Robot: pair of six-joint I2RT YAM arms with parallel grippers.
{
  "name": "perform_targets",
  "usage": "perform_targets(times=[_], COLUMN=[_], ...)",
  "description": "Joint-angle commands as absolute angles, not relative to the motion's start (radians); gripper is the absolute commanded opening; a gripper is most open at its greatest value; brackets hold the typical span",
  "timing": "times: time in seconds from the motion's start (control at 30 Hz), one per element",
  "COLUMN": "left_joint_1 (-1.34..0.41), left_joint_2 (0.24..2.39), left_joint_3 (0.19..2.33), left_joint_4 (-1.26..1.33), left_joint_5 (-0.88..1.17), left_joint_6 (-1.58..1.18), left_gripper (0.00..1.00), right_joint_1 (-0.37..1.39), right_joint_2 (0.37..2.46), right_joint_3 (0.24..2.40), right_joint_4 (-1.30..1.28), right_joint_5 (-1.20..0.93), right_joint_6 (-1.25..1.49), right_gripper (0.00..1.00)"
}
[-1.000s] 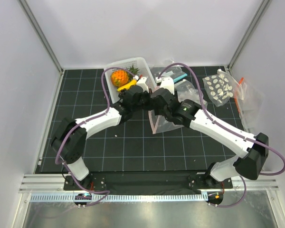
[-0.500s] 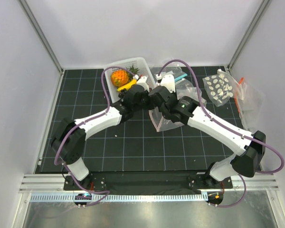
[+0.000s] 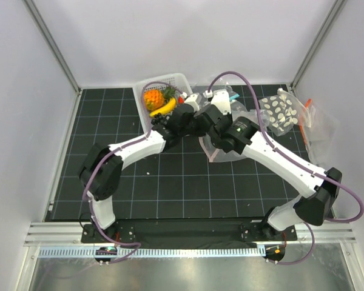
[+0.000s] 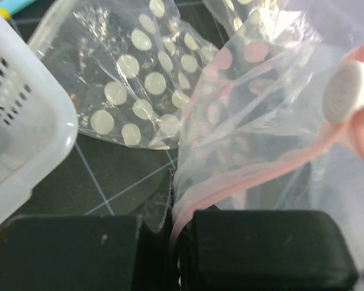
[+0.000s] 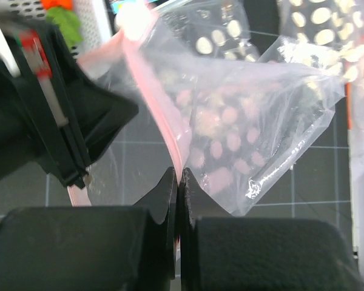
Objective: Place the food in the zip-top bag and seal the zipper
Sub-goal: Open the zipper of the food storage bag at the center of the board.
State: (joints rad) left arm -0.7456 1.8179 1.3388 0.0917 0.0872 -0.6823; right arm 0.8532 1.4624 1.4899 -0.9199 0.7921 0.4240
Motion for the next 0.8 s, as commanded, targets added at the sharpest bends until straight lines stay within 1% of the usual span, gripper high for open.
perform_targets(times=[0.0, 0.13, 0.27, 0.3, 0.37, 0.4, 0.43, 0.5, 0.57, 0.6, 0.67, 0.7, 0.77], left_joint_1=[-0.764, -0.765, -0.764, -0.765, -0.764, -0.764, -0.764, -0.764, -0.762, -0.759, -0.753, -0.752, -0.746], left_joint_2=[1.859, 1.917, 1.954, 1.956, 1.947, 1.939, 1.931, 1.904, 1.879, 1.872, 1.861, 1.852, 1.841], left_joint_3=[1.379, 1.374, 1.377, 1.379, 1.378, 1.376, 1.367, 1.358, 1.344, 1.341, 1.33, 1.328, 1.328], left_joint_4=[0.118, 0.126, 0.133, 0.14, 0.146, 0.149, 0.15, 0.146, 0.133, 0.132, 0.129, 0.124, 0.103], left_joint_5=[0.141, 0.138, 0.14, 0.156, 0.175, 0.179, 0.176, 0.167, 0.158, 0.16, 0.173, 0.175, 0.176], left_joint_6=[-0.709, -0.724, -0.726, -0.724, -0.712, -0.707, -0.701, -0.681, -0.67, -0.67, -0.672, -0.675, -0.675], left_gripper=[0.0, 0.0, 0.0, 0.04, 0.16, 0.33, 0.44, 0.62, 0.67, 0.72, 0.75, 0.81, 0.82], right_joint_1=[0.825, 0.785, 0.77, 0.766, 0.747, 0.738, 0.724, 0.686, 0.663, 0.652, 0.629, 0.626, 0.618], right_joint_2=[1.457, 1.442, 1.439, 1.442, 1.447, 1.448, 1.45, 1.447, 1.437, 1.437, 1.44, 1.443, 1.454], right_joint_3=[1.591, 1.627, 1.617, 1.603, 1.585, 1.562, 1.549, 1.51, 1.479, 1.459, 1.445, 1.439, 1.436], right_joint_4=[-1.012, -1.063, -1.075, -1.072, -1.052, -1.04, -1.028, -0.982, -0.925, -0.914, -0.885, -0.881, -0.871], right_joint_5=[0.856, 0.836, 0.825, 0.819, 0.79, 0.773, 0.729, 0.692, 0.643, 0.631, 0.615, 0.615, 0.615], right_joint_6=[0.416, 0.376, 0.368, 0.367, 0.359, 0.353, 0.345, 0.33, 0.319, 0.315, 0.31, 0.308, 0.304], right_gripper=[0.01, 0.01, 0.01, 0.01, 0.01, 0.01, 0.01, 0.01, 0.01, 0.01, 0.01, 0.01, 0.01])
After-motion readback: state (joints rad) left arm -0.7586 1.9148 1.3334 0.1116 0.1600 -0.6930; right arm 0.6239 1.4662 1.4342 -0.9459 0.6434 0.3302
